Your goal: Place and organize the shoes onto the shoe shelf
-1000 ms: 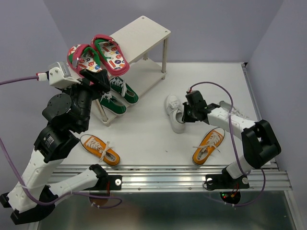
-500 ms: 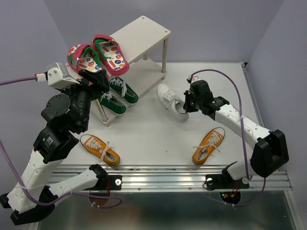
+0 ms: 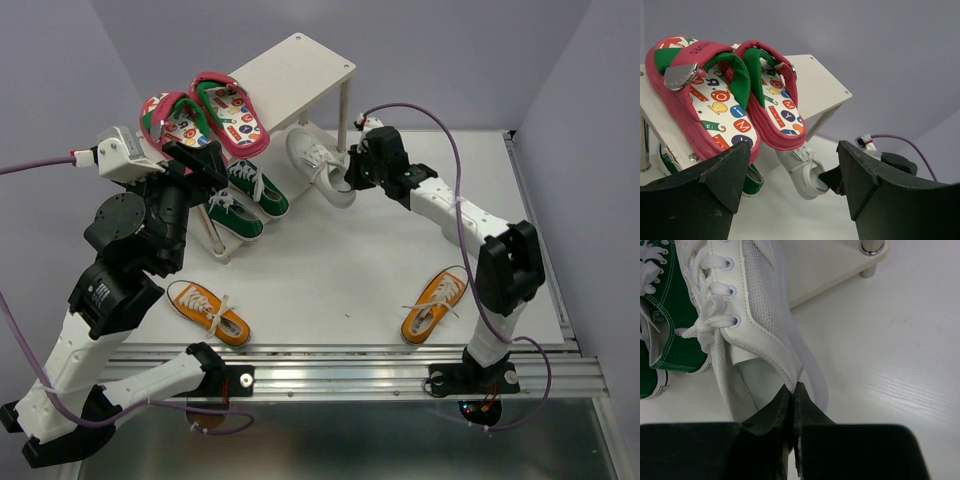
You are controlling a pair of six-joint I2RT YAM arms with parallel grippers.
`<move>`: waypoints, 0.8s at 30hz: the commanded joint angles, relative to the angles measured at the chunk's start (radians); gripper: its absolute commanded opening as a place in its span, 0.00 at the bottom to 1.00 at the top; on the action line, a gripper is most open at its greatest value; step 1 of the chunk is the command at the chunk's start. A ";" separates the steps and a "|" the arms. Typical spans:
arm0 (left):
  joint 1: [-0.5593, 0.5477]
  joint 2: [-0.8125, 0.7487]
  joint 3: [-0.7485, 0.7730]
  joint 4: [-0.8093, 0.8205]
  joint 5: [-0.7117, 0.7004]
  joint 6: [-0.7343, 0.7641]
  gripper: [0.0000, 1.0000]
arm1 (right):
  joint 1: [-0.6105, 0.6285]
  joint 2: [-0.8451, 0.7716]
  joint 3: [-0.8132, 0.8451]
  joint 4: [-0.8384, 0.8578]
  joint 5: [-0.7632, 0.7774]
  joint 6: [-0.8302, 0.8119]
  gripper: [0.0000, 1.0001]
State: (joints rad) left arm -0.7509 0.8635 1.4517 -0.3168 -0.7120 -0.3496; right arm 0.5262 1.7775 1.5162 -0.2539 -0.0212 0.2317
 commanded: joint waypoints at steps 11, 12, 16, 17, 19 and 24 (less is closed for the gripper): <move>0.001 -0.009 0.038 -0.002 -0.024 -0.015 0.81 | 0.077 0.334 0.470 0.134 -0.052 0.049 0.01; 0.001 -0.012 0.035 -0.001 -0.021 -0.015 0.81 | 0.077 0.356 0.493 0.128 -0.051 0.052 0.01; 0.002 -0.023 0.032 -0.007 -0.023 -0.020 0.81 | 0.096 0.433 0.568 0.116 -0.039 0.073 0.01; 0.001 -0.026 0.029 -0.008 -0.024 -0.020 0.81 | 0.097 0.445 0.578 0.117 -0.039 0.078 0.01; 0.001 -0.034 0.027 -0.011 -0.027 -0.022 0.81 | 0.097 0.477 0.598 0.114 -0.039 0.095 0.01; 0.001 -0.046 0.012 -0.011 -0.035 -0.023 0.81 | 0.097 0.500 0.607 0.114 -0.014 0.118 0.09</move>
State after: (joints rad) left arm -0.7509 0.8299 1.4631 -0.3515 -0.7227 -0.3695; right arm 0.6216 2.2951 2.0491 -0.2317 -0.0410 0.3107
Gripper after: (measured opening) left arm 0.815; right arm 0.057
